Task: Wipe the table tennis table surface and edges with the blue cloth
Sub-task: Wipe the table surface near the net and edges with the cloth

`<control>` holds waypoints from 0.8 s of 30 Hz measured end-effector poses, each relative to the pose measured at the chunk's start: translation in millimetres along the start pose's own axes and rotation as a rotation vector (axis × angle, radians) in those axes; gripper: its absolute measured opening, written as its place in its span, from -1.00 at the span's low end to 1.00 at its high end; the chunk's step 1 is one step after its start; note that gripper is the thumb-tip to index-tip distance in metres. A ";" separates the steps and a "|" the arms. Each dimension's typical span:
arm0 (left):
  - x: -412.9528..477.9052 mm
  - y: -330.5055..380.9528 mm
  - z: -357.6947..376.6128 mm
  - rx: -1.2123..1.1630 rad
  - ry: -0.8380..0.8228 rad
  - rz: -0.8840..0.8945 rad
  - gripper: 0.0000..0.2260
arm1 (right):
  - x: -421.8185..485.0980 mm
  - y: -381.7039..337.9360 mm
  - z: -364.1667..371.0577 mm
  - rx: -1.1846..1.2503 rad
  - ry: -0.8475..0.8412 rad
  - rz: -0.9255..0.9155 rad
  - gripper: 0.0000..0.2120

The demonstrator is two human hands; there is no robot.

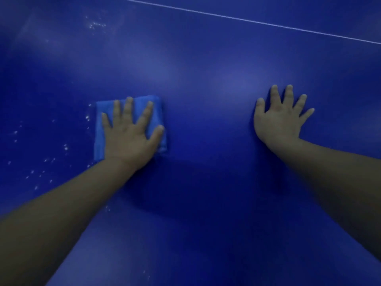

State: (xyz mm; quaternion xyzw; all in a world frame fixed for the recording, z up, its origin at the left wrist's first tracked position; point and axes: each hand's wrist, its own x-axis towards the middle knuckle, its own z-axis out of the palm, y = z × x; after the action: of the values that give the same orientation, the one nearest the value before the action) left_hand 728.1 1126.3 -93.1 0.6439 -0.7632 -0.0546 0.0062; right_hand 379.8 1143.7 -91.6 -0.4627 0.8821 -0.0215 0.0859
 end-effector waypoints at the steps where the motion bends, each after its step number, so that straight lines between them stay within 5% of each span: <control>1: -27.8 9.7 2.7 0.002 0.007 0.086 -0.35 | -1.1 0.3 -1.7 0.007 -0.012 -0.022 -0.37; 7: -128.5 -30.1 0.8 0.054 -0.093 0.413 -0.42 | -97.2 -11.1 1.9 -0.009 -0.144 -0.433 -0.36; 10: -77.1 -53.7 -12.0 0.037 -0.088 0.125 -0.33 | -165.0 -6.6 18.5 -0.064 -0.160 -0.628 -0.39; 13: -47.1 -46.1 -12.7 -0.036 -0.080 -0.153 -0.33 | -166.8 -2.9 21.3 -0.055 -0.154 -0.605 -0.42; 15: -72.6 -21.9 -5.5 -0.033 -0.064 -0.055 -0.35 | -165.5 -3.8 19.6 -0.057 -0.135 -0.608 -0.41; 18: -166.0 2.5 5.9 -0.022 -0.044 0.324 -0.41 | -169.2 -5.3 19.2 -0.047 -0.131 -0.613 -0.41; 21: -172.5 -31.2 -0.6 0.023 -0.083 0.481 -0.42 | -169.6 -5.7 18.0 -0.047 -0.135 -0.600 -0.42; 24: -102.1 -66.6 -13.0 0.025 -0.063 0.075 -0.36 | -169.5 -7.8 16.7 -0.036 -0.139 -0.597 -0.42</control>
State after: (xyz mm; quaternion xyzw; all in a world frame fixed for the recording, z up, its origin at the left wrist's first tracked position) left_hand 812.0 1214.8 -80.0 0.6129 -0.7871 -0.0649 -0.0238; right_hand 483.4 1278.9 -84.7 -0.7032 0.6994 0.0013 0.1279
